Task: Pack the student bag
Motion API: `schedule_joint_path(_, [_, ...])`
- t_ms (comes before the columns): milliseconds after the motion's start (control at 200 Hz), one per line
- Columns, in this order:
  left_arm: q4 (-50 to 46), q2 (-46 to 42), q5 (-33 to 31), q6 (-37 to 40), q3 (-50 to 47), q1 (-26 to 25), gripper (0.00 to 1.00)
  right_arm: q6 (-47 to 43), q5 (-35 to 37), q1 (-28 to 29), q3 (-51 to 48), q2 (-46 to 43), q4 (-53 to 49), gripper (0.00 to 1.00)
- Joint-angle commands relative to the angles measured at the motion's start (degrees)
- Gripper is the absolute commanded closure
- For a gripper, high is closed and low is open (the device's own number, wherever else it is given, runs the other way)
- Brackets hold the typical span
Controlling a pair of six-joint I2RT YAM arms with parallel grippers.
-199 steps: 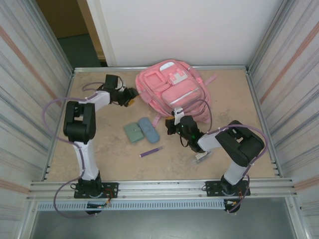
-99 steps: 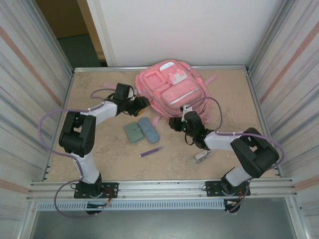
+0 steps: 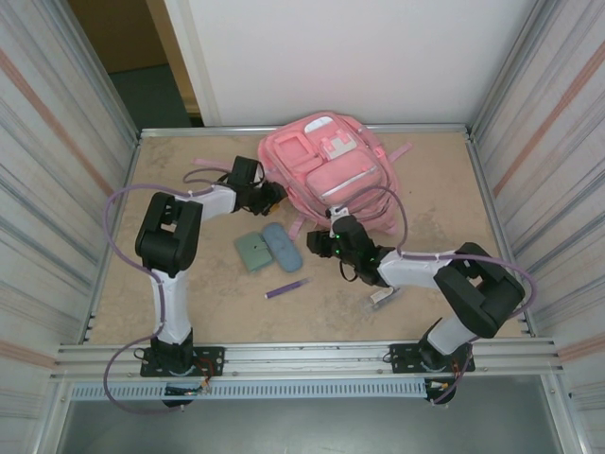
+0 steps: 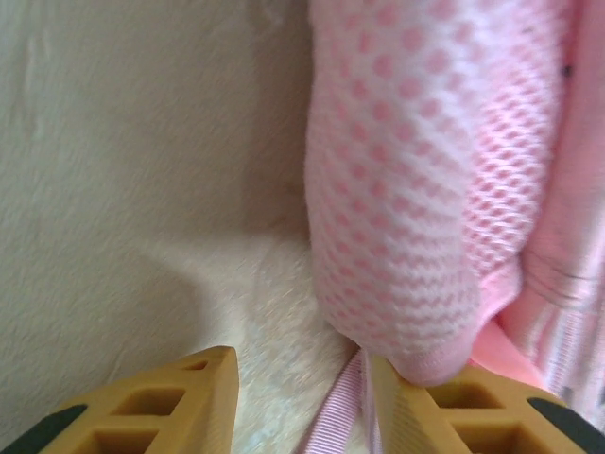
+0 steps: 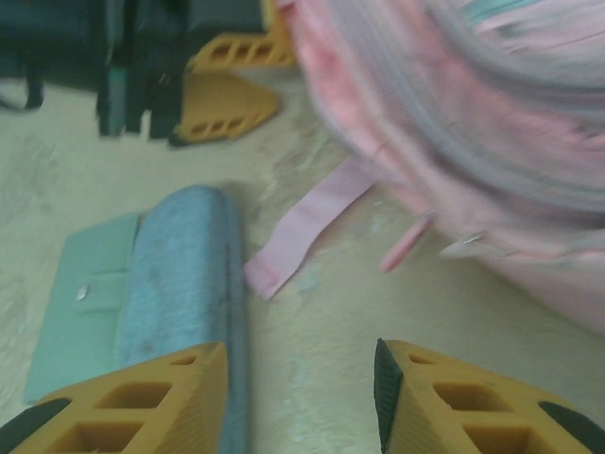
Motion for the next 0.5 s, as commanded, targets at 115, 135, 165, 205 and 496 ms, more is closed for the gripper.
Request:
schedule_joint_path(115, [2.9,-3.1,-4.2,1.6,1.0,-1.9,0.56,0.4,3.4,2.0,0.7,2.3,0.5,0.54])
schedule_joint_path(135, [3.8,-3.6,-4.6,1.2,0.3,-2.1,0.55,0.5,3.2,1.9,0.8,2.2,0.3,0.54])
schedule_joint_path(165, [5.1,-4.3,-5.1,0.5,-1.0,-2.4,0.55,0.7,3.2,1.8,0.7,1.9,0.0,0.54])
schedule_joint_path(205, [6.8,-5.1,-6.0,-0.4,-2.5,-2.5,0.55,0.7,3.6,1.9,0.3,1.5,0.2,0.54])
schedule_joint_path(496, [13.7,-1.0,-9.5,-4.3,-2.4,-2.4,0.58,0.0,2.2,1.3,0.1,1.9,1.7,0.54])
